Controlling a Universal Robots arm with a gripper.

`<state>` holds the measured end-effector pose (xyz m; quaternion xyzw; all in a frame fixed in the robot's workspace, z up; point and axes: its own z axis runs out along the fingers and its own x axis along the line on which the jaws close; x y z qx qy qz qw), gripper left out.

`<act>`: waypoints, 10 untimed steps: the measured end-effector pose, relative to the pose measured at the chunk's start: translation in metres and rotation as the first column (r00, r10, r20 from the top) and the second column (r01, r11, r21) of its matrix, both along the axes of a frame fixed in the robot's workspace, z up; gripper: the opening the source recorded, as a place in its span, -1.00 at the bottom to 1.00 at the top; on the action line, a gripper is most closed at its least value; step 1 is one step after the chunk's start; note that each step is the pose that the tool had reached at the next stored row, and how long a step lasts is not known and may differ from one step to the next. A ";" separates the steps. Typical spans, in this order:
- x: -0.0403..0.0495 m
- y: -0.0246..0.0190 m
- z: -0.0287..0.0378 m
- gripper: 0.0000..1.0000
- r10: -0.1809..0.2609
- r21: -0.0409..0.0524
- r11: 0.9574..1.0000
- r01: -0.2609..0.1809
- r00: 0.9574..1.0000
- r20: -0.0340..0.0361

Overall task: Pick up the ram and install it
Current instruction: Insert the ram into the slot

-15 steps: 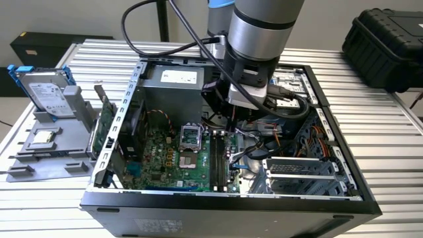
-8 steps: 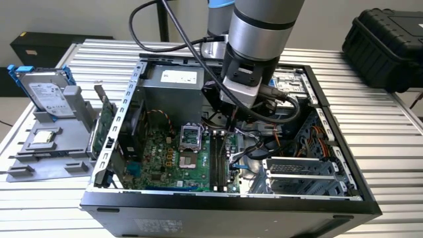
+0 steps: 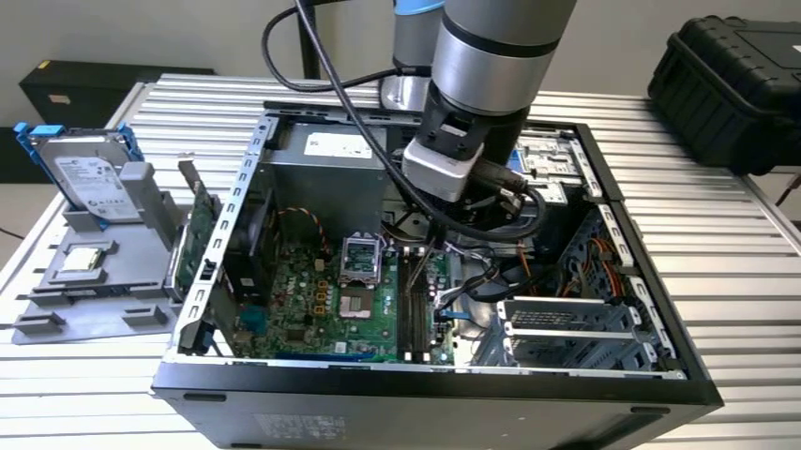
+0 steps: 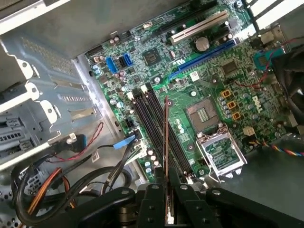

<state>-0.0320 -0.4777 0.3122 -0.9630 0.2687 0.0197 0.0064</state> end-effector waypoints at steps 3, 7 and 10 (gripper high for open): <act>0.0000 0.0000 0.0000 -1.00 -0.052 0.000 0.999 0.052 0.999 0.000; 0.0000 0.0000 0.0000 -1.00 -0.122 0.000 0.993 0.122 0.993 0.000; 0.0001 0.0000 -0.0001 -1.00 -0.174 0.000 0.985 0.174 0.985 0.000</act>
